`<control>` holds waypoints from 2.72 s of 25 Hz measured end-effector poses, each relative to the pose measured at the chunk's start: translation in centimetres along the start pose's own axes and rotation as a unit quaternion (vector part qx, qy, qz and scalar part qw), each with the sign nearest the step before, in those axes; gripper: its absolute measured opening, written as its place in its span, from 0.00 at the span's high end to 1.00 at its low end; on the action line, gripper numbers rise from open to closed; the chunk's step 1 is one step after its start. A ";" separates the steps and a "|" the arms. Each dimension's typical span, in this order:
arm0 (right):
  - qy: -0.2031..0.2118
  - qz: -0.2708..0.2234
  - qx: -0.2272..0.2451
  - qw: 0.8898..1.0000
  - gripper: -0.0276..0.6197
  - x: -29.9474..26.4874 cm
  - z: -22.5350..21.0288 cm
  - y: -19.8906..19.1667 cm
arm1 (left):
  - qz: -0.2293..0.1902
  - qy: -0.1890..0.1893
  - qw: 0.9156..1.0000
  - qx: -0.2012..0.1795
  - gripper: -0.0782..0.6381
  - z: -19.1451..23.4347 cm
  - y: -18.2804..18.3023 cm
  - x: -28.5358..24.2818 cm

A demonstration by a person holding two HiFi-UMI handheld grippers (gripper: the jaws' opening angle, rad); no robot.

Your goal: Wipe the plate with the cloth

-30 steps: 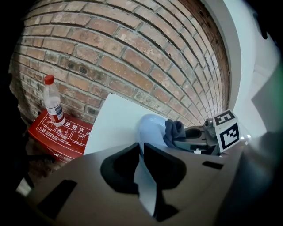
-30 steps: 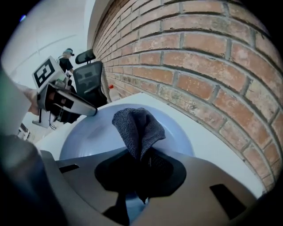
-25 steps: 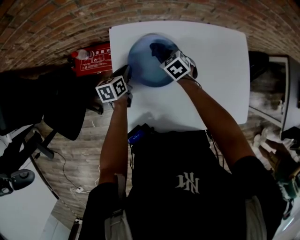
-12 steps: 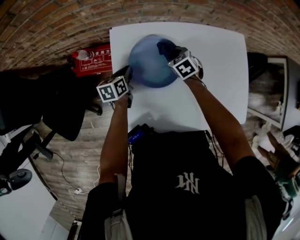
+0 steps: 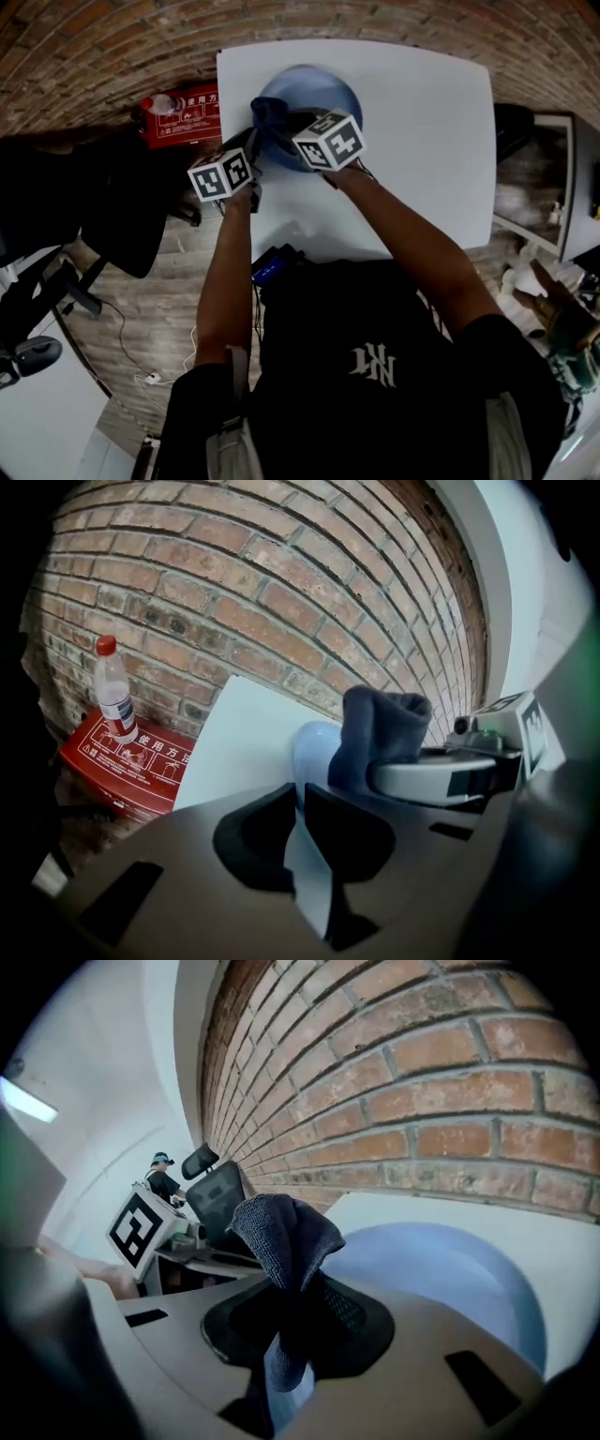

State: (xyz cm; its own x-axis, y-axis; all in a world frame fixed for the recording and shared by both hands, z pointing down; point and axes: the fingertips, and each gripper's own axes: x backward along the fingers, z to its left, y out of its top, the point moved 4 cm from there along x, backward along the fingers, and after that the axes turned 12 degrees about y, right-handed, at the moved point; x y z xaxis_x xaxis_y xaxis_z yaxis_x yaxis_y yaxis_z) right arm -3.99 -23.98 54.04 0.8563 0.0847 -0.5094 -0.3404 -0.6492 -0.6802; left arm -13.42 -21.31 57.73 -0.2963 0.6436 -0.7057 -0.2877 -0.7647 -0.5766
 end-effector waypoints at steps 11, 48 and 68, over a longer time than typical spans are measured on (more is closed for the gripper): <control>-0.013 0.109 0.074 0.991 0.82 -2.8 -0.7 -4.2 | 0.003 -0.009 1.000 0.003 0.84 0.1 -0.1 0.0; -0.179 0.202 0.134 0.953 0.82 6.5 -7.7 -5.1 | 0.001 -0.007 1.000 0.014 0.85 0.3 -0.2 0.0; -0.016 0.023 0.061 0.998 0.82 3.1 0.7 0.3 | 0.000 -0.007 0.999 0.044 0.85 0.3 -0.3 0.1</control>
State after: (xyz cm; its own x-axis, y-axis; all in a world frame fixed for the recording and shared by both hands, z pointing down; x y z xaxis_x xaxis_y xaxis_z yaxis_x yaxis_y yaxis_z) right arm -1.71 -23.36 51.84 0.8264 0.0823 -0.5570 -0.4258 -0.5560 -0.7138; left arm -13.64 -21.02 57.91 -0.3089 0.6447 -0.6993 -0.3665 -0.7591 -0.5380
